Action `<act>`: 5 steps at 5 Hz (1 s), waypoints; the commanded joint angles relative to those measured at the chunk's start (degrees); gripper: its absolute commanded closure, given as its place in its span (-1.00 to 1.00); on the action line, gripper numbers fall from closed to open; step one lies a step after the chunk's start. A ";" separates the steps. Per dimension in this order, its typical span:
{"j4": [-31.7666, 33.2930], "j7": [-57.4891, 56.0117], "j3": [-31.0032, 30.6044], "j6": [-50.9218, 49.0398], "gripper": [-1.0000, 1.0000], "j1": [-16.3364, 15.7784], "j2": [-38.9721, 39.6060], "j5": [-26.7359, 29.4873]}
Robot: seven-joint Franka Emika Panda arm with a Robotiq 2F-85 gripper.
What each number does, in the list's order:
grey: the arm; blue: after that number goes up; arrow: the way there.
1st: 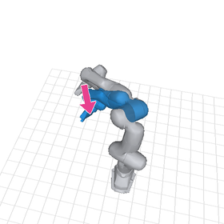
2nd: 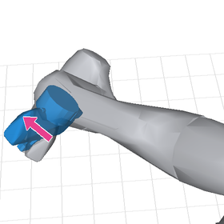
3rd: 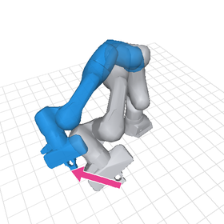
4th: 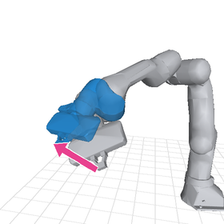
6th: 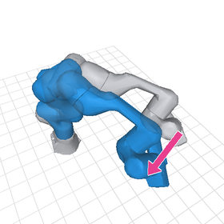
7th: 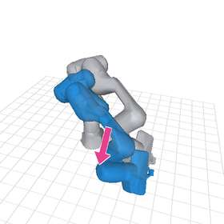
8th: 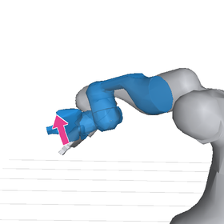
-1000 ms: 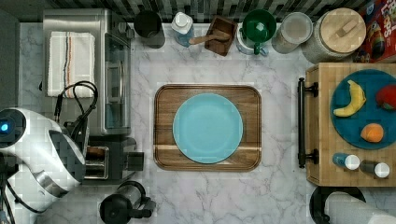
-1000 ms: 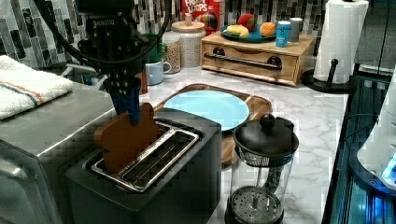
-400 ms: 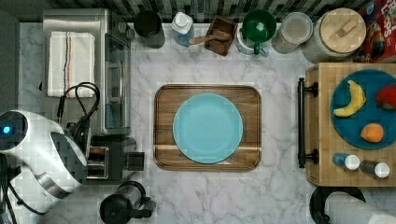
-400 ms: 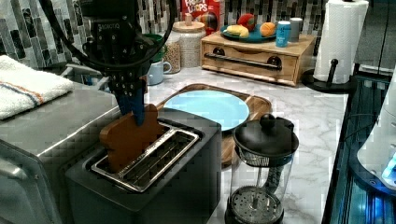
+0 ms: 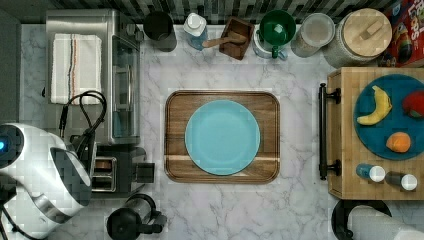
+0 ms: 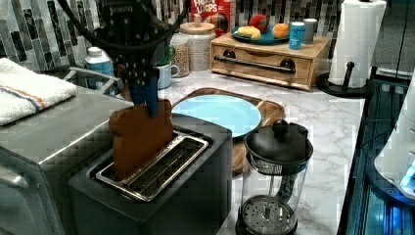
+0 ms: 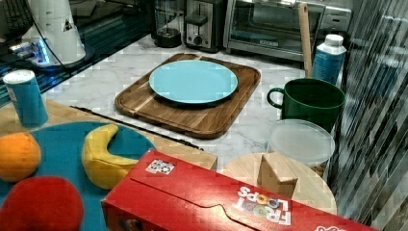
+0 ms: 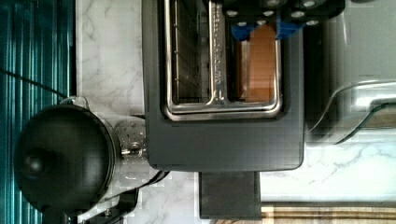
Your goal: Pick up the toast.
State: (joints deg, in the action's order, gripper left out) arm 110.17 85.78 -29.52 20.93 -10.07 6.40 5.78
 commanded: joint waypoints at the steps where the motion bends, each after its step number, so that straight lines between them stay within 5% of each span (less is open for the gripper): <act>1: -15.43 -10.62 0.95 -8.78 1.00 2.09 -7.23 9.22; 2: -15.62 -15.77 3.88 -11.79 1.00 4.18 -9.58 12.43; 5: 4.11 -35.24 17.15 -5.53 1.00 10.73 -20.78 11.33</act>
State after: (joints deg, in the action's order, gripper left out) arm 109.05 57.80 -16.35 14.22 -3.37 -12.48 15.02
